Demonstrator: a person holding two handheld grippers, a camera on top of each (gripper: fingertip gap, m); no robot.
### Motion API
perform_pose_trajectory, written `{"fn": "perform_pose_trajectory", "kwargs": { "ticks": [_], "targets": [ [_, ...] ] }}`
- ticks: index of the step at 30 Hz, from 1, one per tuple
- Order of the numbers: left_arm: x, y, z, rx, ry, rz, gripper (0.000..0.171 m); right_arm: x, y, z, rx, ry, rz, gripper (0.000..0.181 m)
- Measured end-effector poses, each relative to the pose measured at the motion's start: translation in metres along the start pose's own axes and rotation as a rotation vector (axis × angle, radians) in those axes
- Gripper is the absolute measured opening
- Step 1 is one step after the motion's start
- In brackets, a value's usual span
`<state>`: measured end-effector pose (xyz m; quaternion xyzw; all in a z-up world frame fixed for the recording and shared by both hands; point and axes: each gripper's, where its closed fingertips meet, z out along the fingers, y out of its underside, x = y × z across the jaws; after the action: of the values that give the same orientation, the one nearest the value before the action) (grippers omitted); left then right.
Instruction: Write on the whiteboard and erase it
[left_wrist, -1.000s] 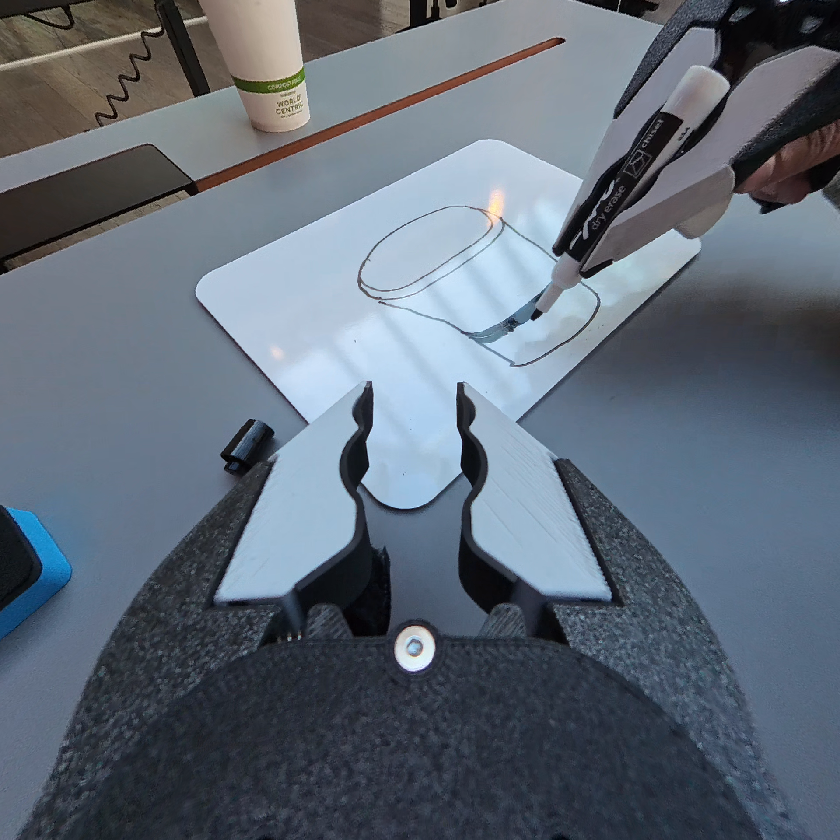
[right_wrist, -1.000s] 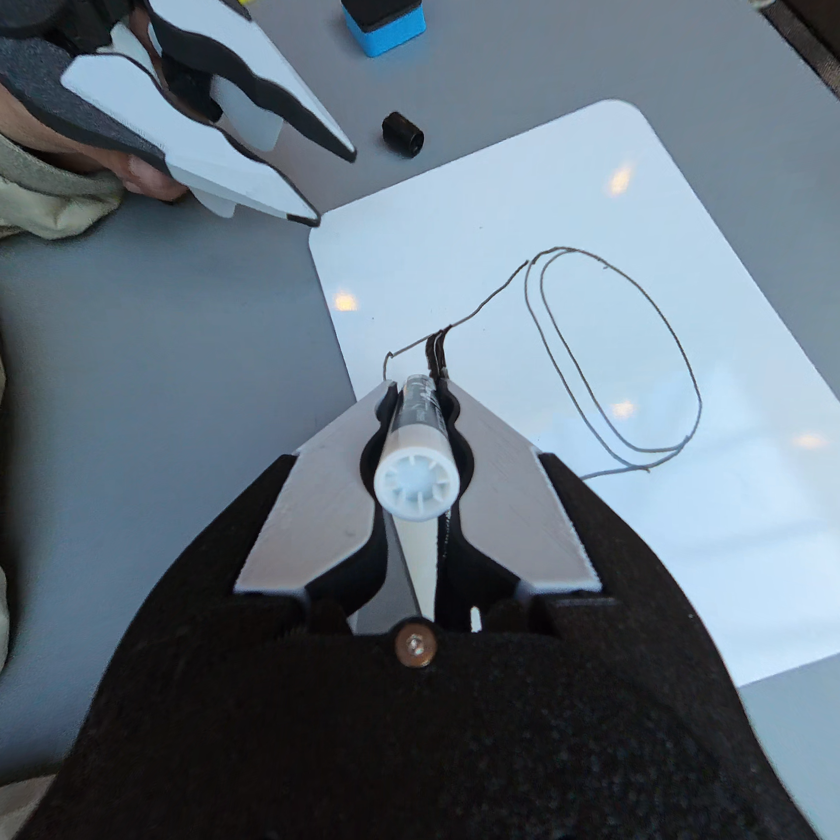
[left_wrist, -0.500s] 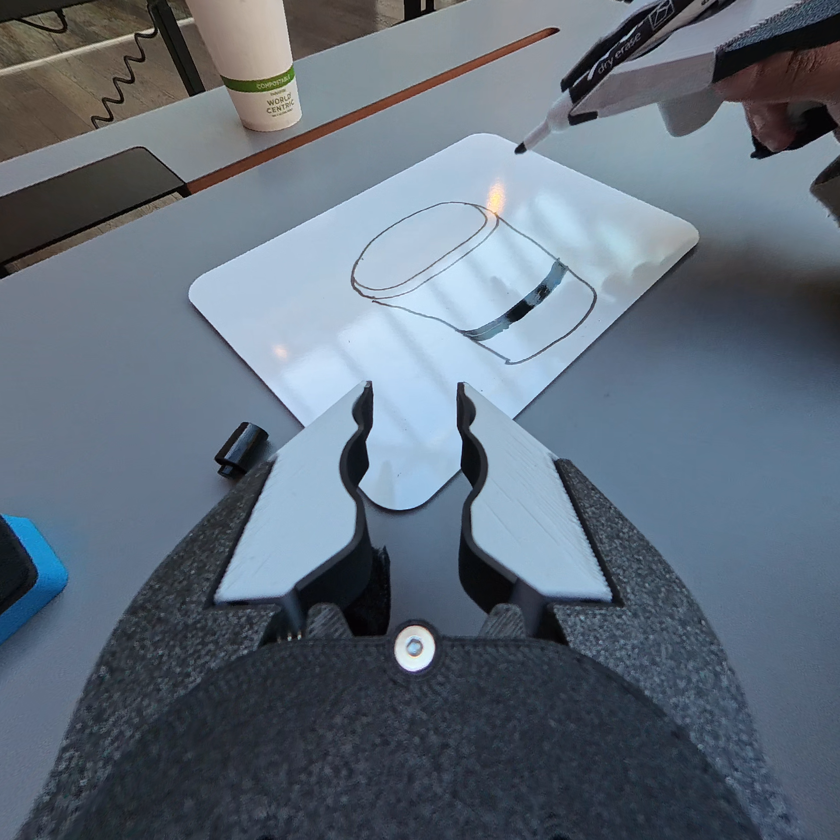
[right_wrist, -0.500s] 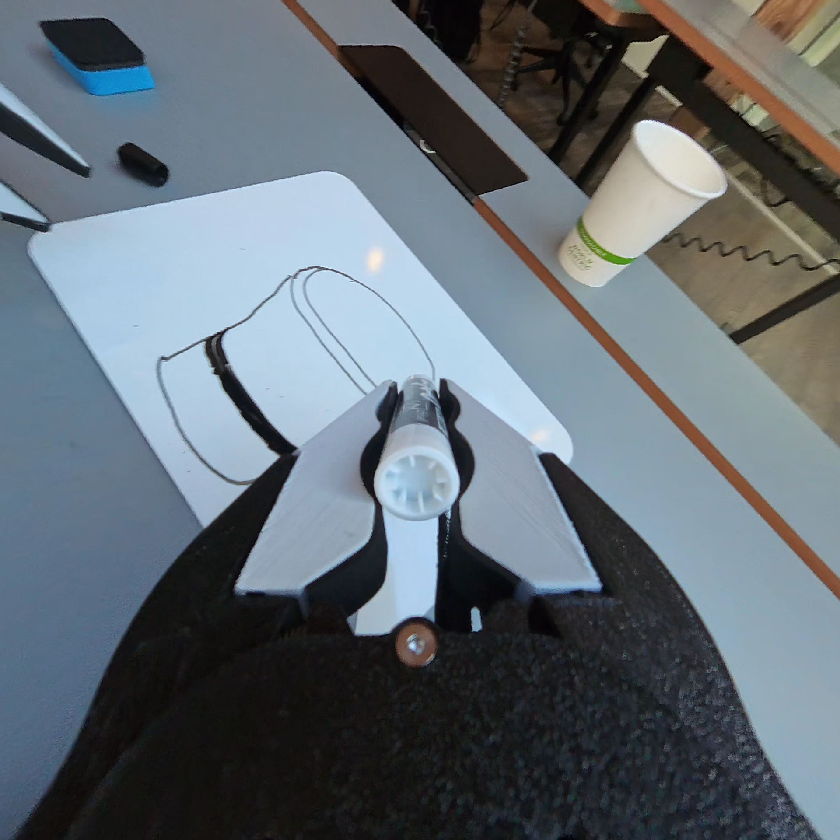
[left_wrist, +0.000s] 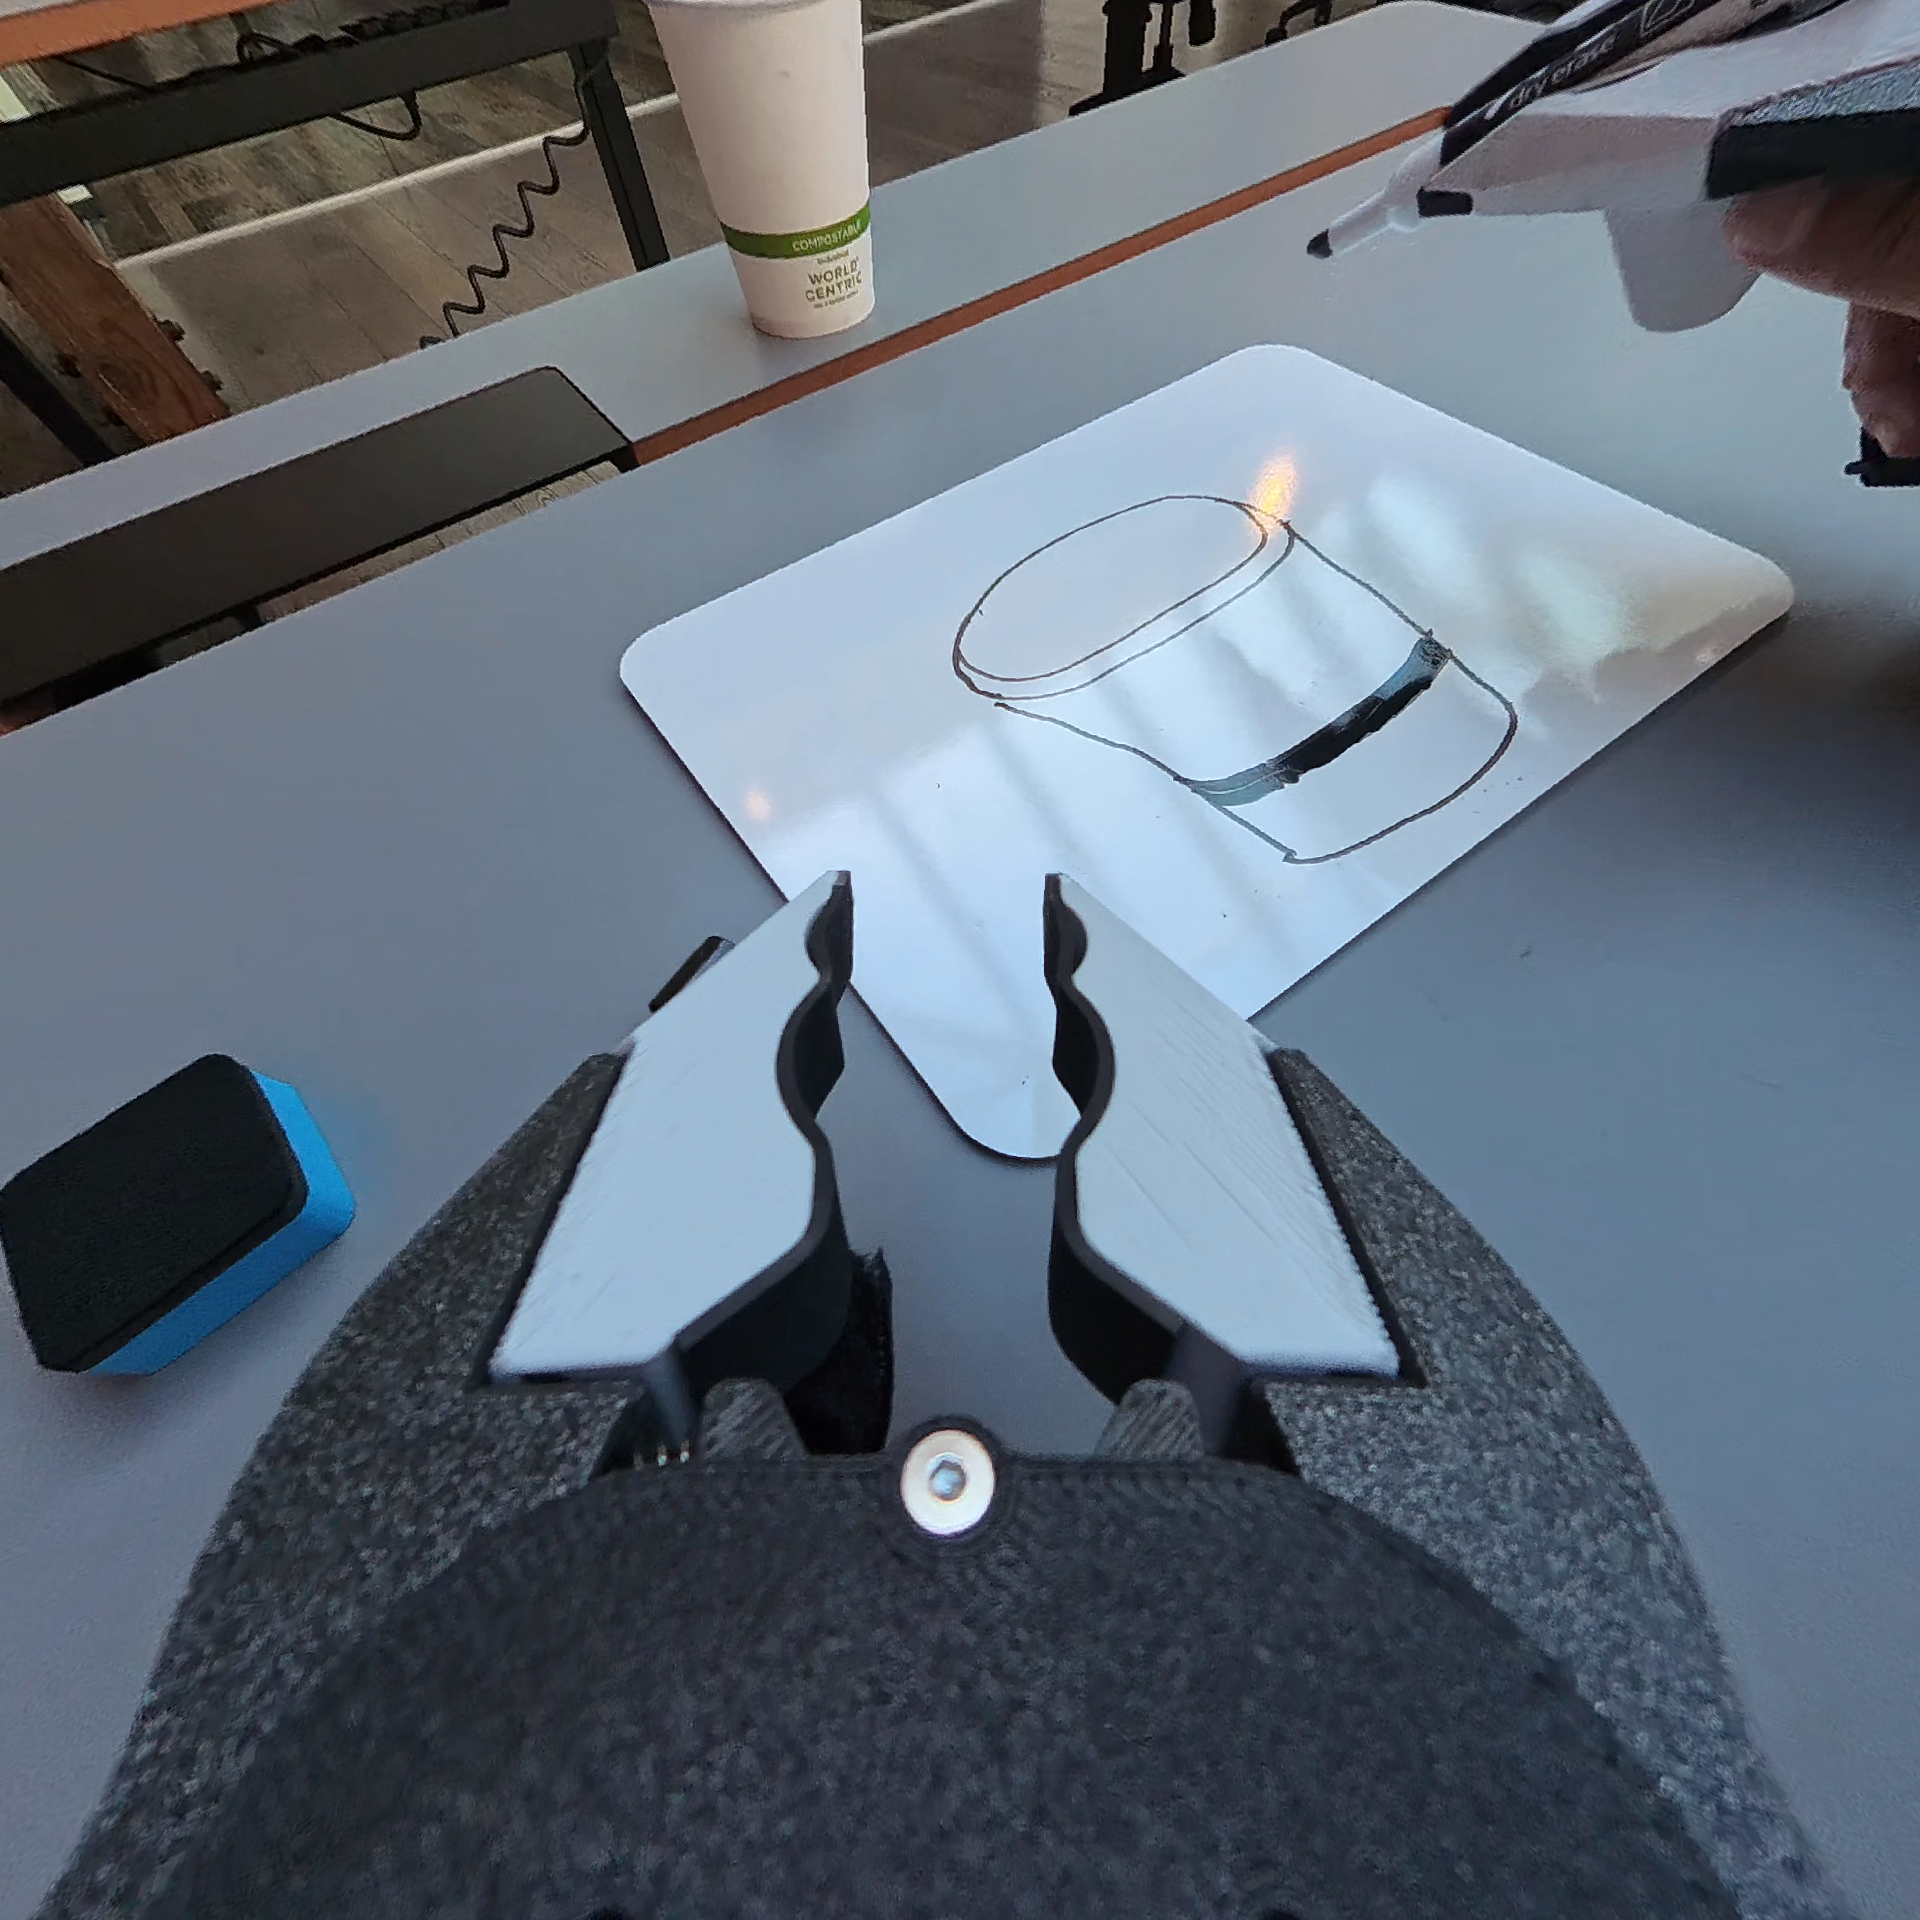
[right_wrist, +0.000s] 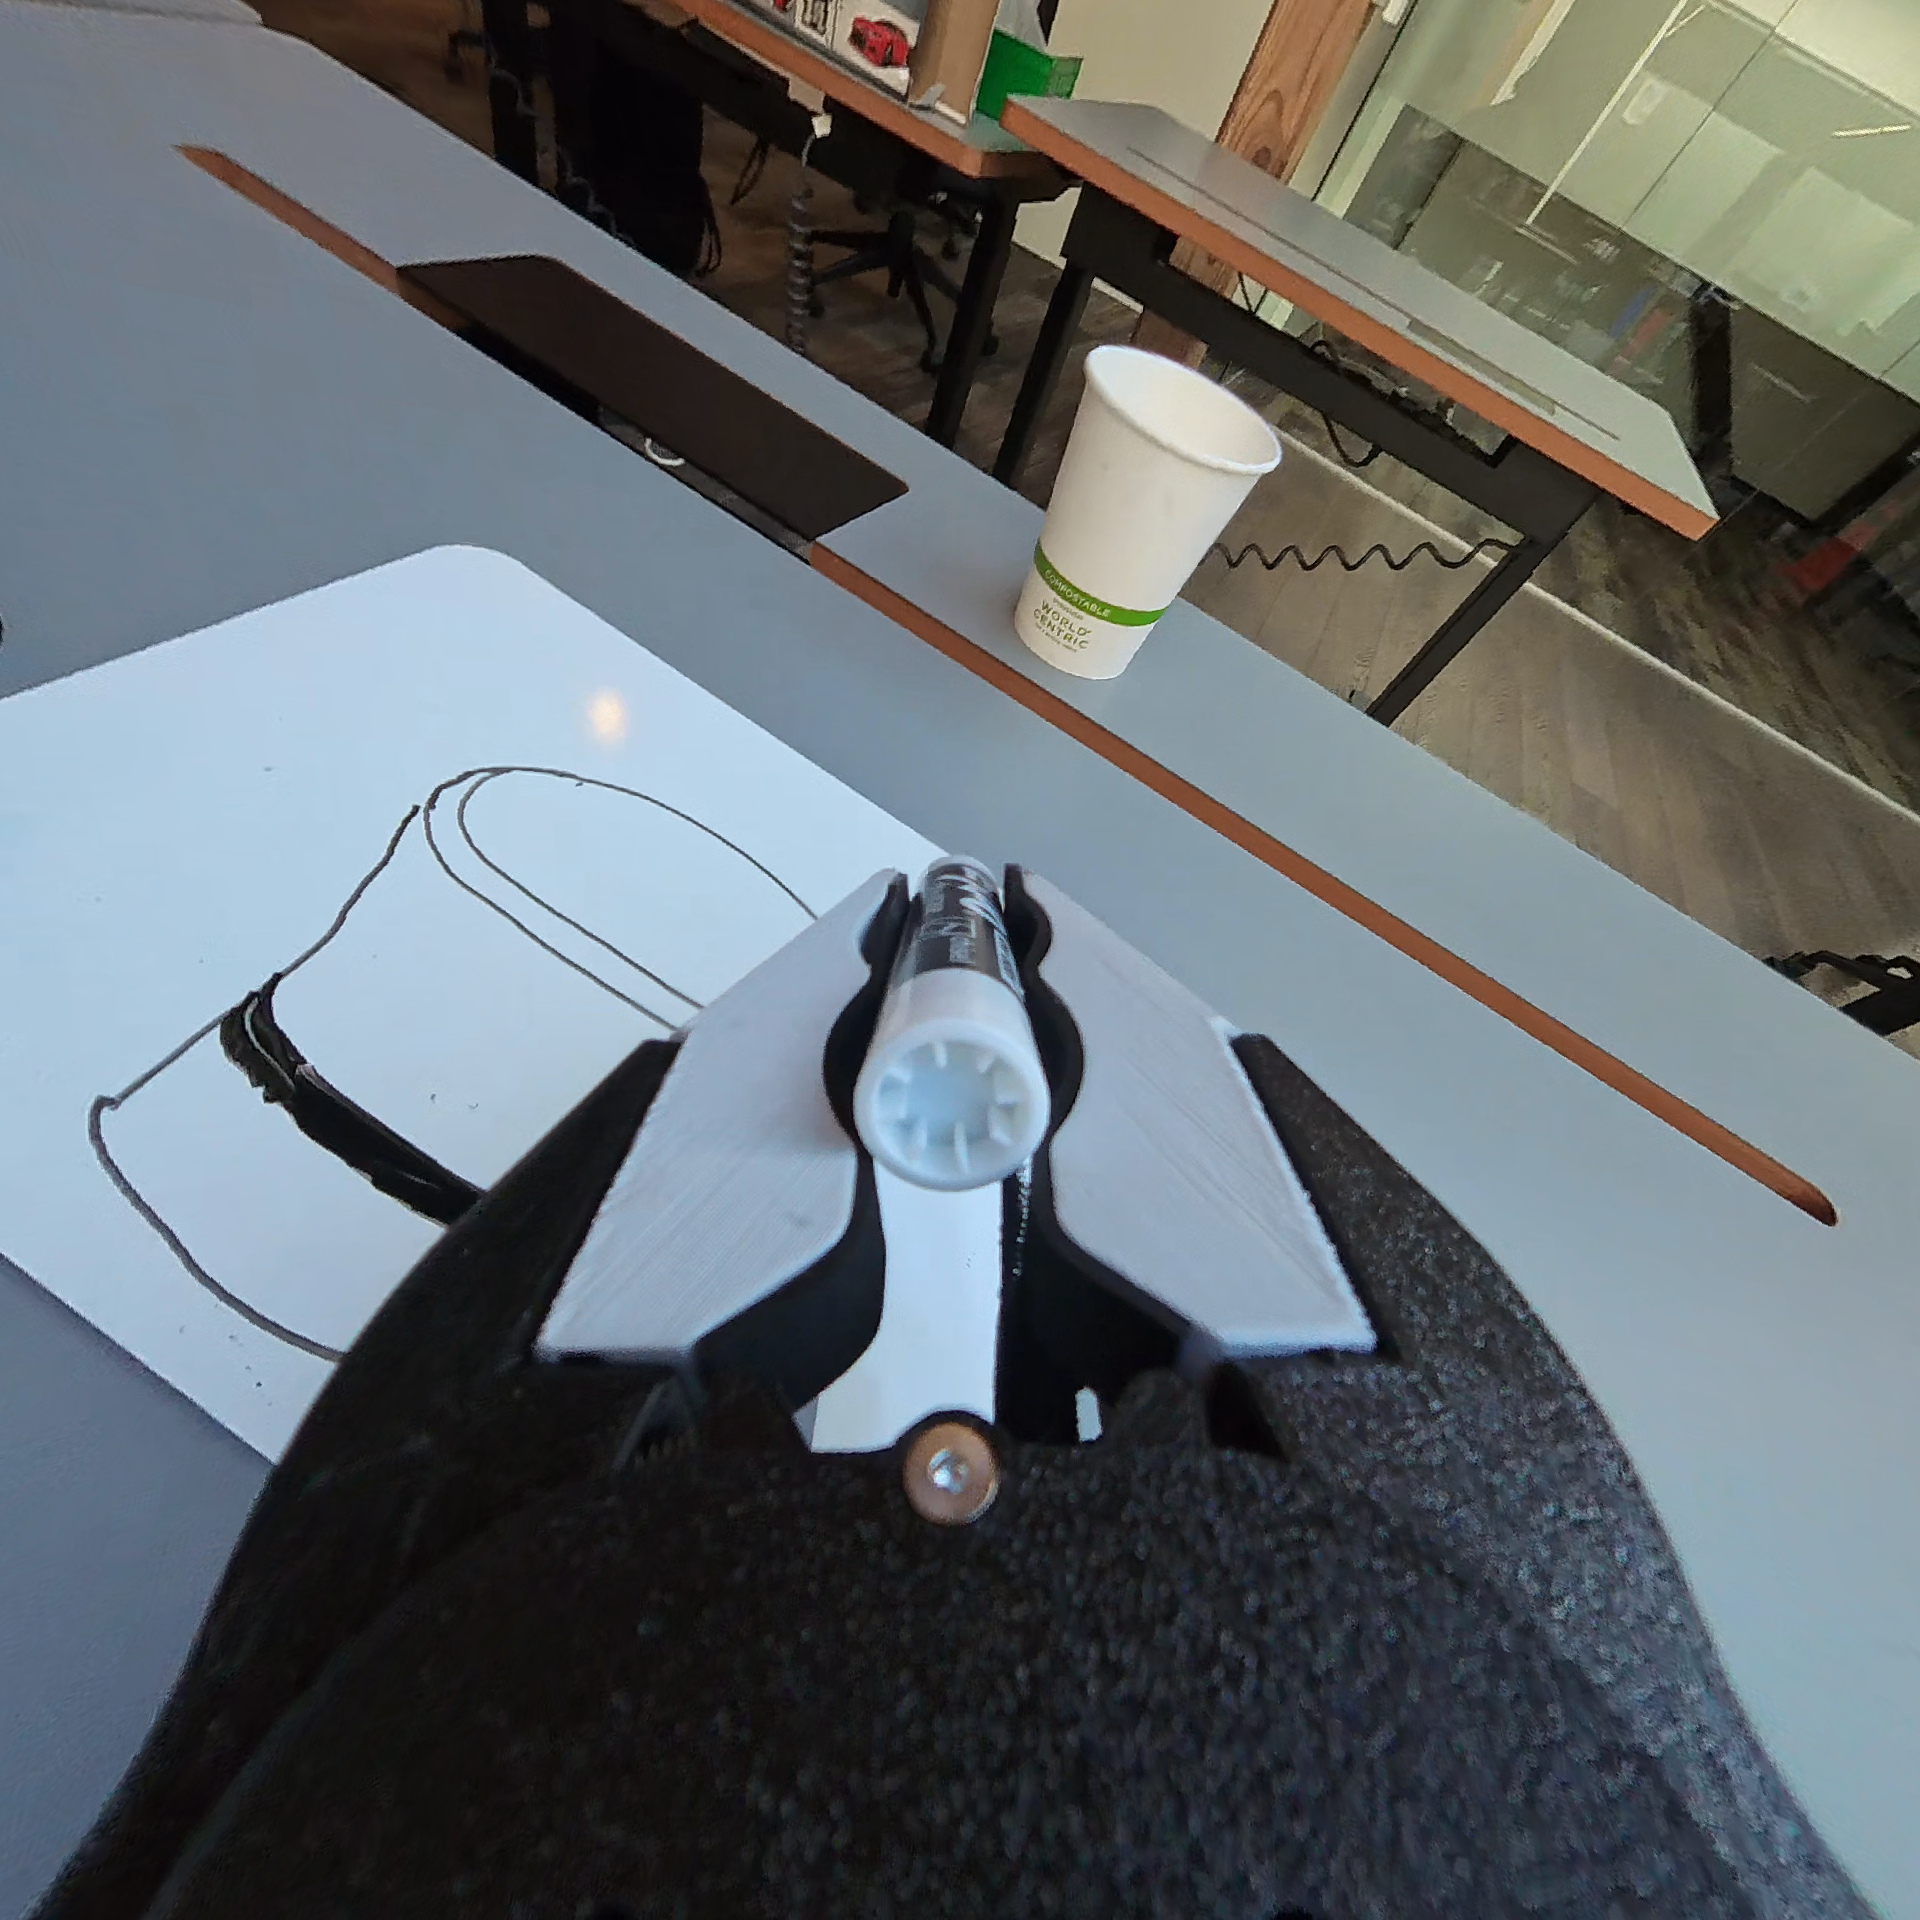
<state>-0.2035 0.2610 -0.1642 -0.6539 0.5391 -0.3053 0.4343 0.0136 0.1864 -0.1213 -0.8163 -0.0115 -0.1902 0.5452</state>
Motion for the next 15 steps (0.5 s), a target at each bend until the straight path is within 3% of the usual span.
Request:
{"fn": "perform_pose_trajectory", "kwargs": {
  "ticks": [9, 15],
  "targets": [
    [-0.006, 0.002, 0.003, -0.004, -0.033, -0.002, 0.037, 0.011, -0.012, -0.009, 0.078, 0.025, 0.168, 0.018],
    [-0.007, 0.002, 0.004, -0.001, -0.027, -0.024, 0.037, 0.011, -0.019, -0.014, 0.104, 0.028, 0.157, 0.019]
  ]
}}
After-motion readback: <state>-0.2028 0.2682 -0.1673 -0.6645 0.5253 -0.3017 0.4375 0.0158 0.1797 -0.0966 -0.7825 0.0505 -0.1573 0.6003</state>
